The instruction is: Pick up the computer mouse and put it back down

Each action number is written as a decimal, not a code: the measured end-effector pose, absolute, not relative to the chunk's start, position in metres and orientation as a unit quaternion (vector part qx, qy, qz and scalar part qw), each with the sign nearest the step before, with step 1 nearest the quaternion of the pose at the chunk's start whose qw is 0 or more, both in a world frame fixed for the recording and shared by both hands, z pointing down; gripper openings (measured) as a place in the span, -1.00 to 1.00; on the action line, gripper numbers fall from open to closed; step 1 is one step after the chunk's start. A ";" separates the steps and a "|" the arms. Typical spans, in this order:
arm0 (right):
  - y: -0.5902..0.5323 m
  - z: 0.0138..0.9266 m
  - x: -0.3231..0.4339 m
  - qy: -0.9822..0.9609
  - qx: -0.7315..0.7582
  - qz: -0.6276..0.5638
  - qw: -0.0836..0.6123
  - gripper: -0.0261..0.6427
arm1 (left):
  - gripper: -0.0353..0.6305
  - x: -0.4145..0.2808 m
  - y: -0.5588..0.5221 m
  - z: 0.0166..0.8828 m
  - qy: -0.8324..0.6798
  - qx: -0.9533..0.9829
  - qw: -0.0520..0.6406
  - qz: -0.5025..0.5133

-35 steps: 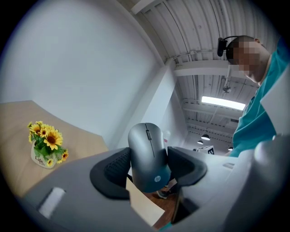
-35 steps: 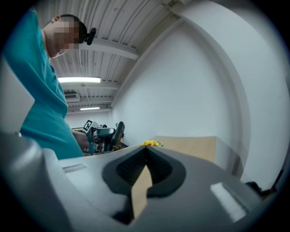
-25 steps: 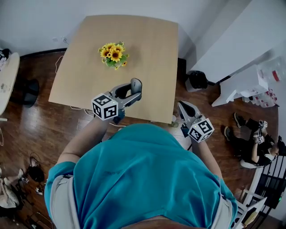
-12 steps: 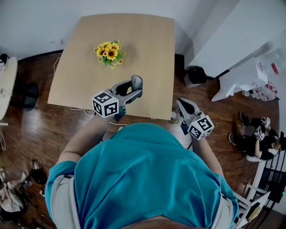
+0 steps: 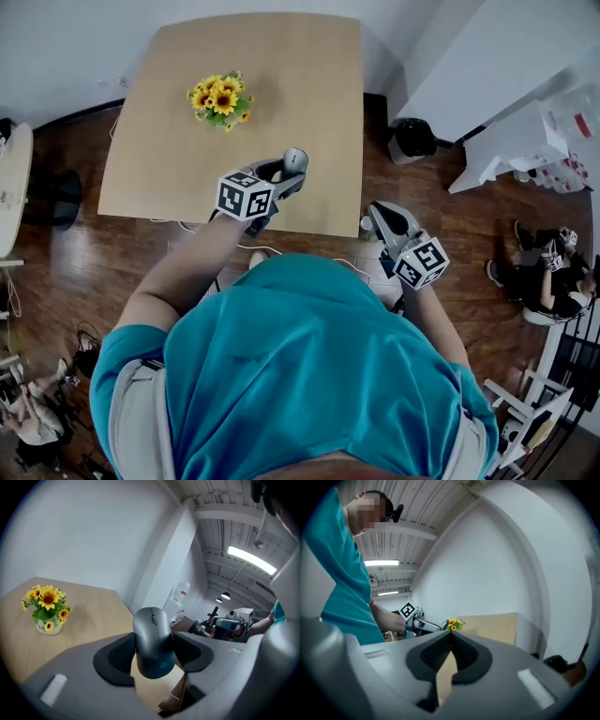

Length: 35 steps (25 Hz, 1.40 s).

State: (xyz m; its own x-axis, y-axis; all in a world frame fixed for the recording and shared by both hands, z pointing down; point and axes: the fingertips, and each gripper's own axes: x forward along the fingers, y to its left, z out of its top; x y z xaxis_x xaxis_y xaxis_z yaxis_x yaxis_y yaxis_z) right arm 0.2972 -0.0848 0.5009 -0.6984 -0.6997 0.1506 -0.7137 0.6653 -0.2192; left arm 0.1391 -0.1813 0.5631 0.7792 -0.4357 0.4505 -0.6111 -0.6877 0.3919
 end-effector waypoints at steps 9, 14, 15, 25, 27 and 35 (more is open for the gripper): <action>-0.072 0.523 0.310 -0.912 0.384 0.136 0.044 -0.92 | -0.10 0.195 -0.199 0.636 -0.296 0.864 0.305 0.270; -0.059 0.533 0.326 -0.906 0.396 0.146 0.045 -0.92 | -0.11 0.215 -0.208 0.673 -0.301 0.841 0.323 0.312; -0.057 0.535 0.330 -0.904 0.398 0.149 0.046 -0.92 | -0.11 0.216 -0.210 0.682 -0.305 0.836 0.325 0.321; -0.038 0.556 0.355 -0.891 0.417 0.173 0.044 -0.92 | -0.12 0.206 -0.224 0.745 -0.338 0.781 0.325 0.413; -0.036 0.559 0.357 -0.890 0.419 0.177 0.043 -0.92 | -0.12 0.209 -0.225 0.750 -0.340 0.774 0.332 0.419; -0.034 0.565 0.362 -0.887 0.422 0.182 0.044 -0.92 | -0.11 0.213 -0.228 0.765 -0.356 0.758 0.344 0.425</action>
